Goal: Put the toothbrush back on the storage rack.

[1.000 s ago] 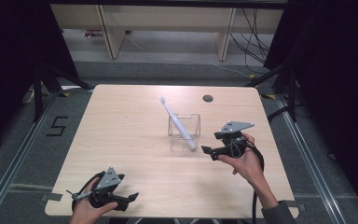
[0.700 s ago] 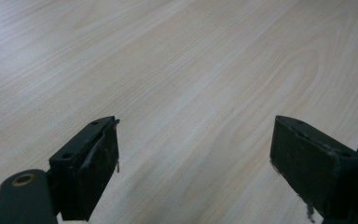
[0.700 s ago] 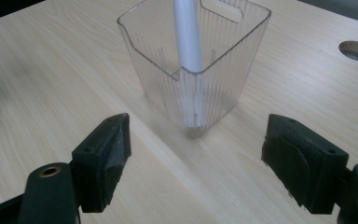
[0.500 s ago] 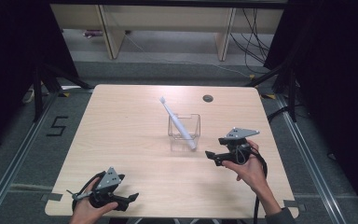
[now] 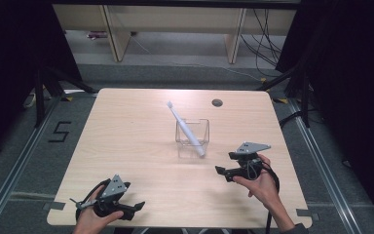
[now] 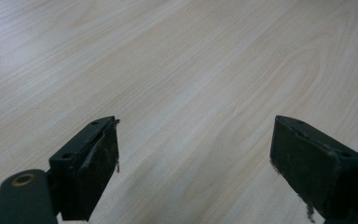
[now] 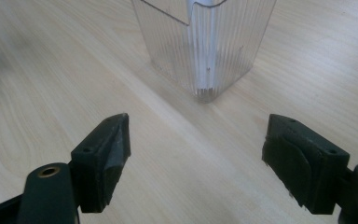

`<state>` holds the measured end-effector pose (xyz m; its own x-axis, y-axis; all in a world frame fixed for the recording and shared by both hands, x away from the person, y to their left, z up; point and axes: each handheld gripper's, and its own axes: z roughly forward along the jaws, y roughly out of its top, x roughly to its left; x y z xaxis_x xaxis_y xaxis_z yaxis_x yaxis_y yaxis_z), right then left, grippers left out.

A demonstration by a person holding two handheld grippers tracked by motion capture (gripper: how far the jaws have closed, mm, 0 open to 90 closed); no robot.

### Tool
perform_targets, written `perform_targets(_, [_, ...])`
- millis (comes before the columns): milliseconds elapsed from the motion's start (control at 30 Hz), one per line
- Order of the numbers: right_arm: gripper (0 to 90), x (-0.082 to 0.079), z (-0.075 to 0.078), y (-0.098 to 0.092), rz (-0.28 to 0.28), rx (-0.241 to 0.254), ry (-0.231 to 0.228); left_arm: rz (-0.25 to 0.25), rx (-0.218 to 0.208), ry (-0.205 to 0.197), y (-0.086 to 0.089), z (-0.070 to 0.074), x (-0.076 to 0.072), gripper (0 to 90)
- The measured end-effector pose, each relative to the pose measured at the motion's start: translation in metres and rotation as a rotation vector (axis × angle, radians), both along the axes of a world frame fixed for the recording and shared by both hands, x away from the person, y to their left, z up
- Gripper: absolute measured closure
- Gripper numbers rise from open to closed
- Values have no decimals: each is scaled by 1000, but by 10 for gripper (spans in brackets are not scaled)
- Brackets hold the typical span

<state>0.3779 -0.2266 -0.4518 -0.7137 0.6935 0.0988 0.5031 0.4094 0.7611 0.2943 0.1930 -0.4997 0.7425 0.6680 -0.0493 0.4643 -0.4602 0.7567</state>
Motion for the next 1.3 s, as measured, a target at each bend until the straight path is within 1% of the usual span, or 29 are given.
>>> perform_targets(33, [232, 0, -1, -1, -1, -2, -12, 4, 1, -2, 0, 0, 0, 148])
perform_targets(67, [234, -3, -2, 0, -16, 10, 10, 5, 7, -3, 0, 0, 1, 148])
perform_targets(100, [234, 0, -3, -3, 20, -2, -16, -3, 2, 0, 0, 0, 0, 148])
perform_targets(133, [234, -3, -5, -3, 0, 1, -12, 2, -13, 0, -2, -1, 0, 148])
perform_targets(167, [234, -5, -5, -2, -13, 4, 24, -6, -2, -3, -1, 0, 0, 148])
perform_targets(267, [233, -7, -8, -5, 1, 15, 28, 1, -12, 1, -2, -1, 0, 148])
perform_targets(300, [232, -6, -8, -7, 3, -5, -7, 2, -12, 0, -2, -1, 0, 148])
perform_targets(333, [232, -9, -8, -7, -10, 1, 18, -8, -6, -4, -1, -1, 1, 147])
perform_targets(367, [232, -8, -8, -9, 0, -10, -12, -7, -8, -4, -1, -1, 1, 148])
perform_targets(400, [232, -11, -8, -8, -22, 5, 35, -5, 0, -2, -1, 0, 0, 148])
perform_targets(433, [232, -9, -9, -10, 0, -2, 6, -4, -1, 0, -1, -1, 0, 148])
perform_targets(467, [233, -9, -10, -11, 9, -3, 2, 1, -12, 2, -2, -1, 0, 148])
perform_targets(500, [232, -10, -11, -11, 2, 6, 10, -2, 9, -1, -1, -1, 1, 148])
perform_targets(533, [232, -13, -10, -11, -17, 6, 31, -2, 6, -1, -1, -1, 1, 148])
perform_targets(567, [232, -11, -11, -13, -3, -9, 0, 2, -14, 0, -2, -1, 0, 148])
perform_targets(633, [232, -13, -12, -13, 3, -4, 8, 1, -11, 1, -2, -1, 0, 148])
perform_targets(667, [232, -16, -13, -13, -16, 4, 29, -2, 12, -2, -1, -1, 1, 148])
perform_targets(733, [231, -16, -14, -15, 4, -8, 3, -5, 5, 0, -1, -1, 0, 148])
perform_targets(800, [224, -18, -16, -15, 6, -5, 8, 3, -11, 2, -2, -1, 0, 148])
perform_targets(833, [219, -21, -16, -15, -11, -5, 31, 4, -10, 2, -1, -1, 0, 148])
perform_targets(967, [215, -23, -19, -16, 13, -22, 1, -3, 1, -1, -1, -1, 0, 148])
perform_targets(1000, [214, -25, -19, -16, 4, -13, 28, 3, -10, 0, -1, -1, 0, 147])
perform_targets(1033, [214, -25, -20, -17, 6, -26, 1, 3, -11, 1, -2, -1, 0, 147])
perform_targets(1067, [214, -28, -21, -16, -5, -10, 29, 3, -10, 1, -1, -1, 0, 148])
perform_targets(1100, [213, -27, -21, -18, 11, -24, 3, 4, -11, 2, -2, -2, 0, 147])
perform_targets(1133, [213, -29, -22, -17, 2, -9, 28, 5, -11, 2, -1, -2, 0, 147])
perform_targets(1167, [211, -28, -23, -18, 15, -11, 9, 4, -9, 2, -1, -2, 0, 148])
perform_targets(1200, [208, -29, -22, -19, 14, -10, 26, 3, -8, 0, -1, -1, 0, 148])
perform_targets(1300, [206, -31, -23, -20, 17, -12, 23, 5, -10, -1, -1, -1, 0, 148])
